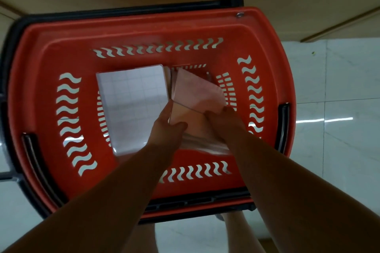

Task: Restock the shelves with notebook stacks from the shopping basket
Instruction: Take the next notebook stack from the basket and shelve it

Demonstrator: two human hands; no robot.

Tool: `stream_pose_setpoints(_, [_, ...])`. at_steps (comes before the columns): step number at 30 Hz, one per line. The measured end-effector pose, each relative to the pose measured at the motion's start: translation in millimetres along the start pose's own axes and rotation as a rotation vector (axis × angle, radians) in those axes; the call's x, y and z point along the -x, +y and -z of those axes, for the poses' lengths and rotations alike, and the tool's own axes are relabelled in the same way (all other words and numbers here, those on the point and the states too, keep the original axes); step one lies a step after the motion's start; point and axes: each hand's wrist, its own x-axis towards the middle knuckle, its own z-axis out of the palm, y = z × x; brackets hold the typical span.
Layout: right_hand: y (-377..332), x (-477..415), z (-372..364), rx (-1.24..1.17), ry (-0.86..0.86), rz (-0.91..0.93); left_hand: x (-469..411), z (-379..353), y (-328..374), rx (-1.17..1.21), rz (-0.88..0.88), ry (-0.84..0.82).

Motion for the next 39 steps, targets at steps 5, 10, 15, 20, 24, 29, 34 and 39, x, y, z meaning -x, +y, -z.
stream_pose_setpoints(5, [-10.4, 17.7, 17.7, -0.349, -0.047, -0.057, 40.6, 34.8, -1.1, 0.228, 0.019, -0.12])
stream_pose_setpoints(10, [-19.5, 36.7, 12.2, -0.612, -0.153, -0.143, 62.3, 88.0, -12.8, 0.256, -0.031, -0.184])
stream_pose_setpoints(15, [-27.5, 63.1, -10.7, -0.676, -0.027, 0.075, 54.1, 119.8, -21.7, 0.047, -0.031, -0.222])
stream_pose_setpoints(20, [-32.0, 64.8, -22.4, -0.573, 0.005, 0.22, 53.3, 118.6, -44.9, -0.03, -0.052, -0.157])
stream_pose_setpoints(24, [-47.8, 57.7, -29.7, -0.531, -0.029, 0.254, 39.4, 117.5, -53.0, -0.045, -0.044, -0.069])
stream_pose_setpoints(29, [-81.1, 37.3, -61.8, -0.337, -0.025, 0.263, 17.5, 127.5, -55.5, -0.102, 0.032, 0.085])
stream_pose_setpoints(34, [-90.1, 17.0, -80.2, -0.226, 0.05, 0.18, -13.9, 137.7, -66.1, -0.316, -0.095, 0.279])
stream_pose_setpoints(39, [-77.6, 8.2, -79.3, -0.181, -0.045, 0.166, -42.0, 131.9, -60.3, -0.04, 0.01, 0.231])
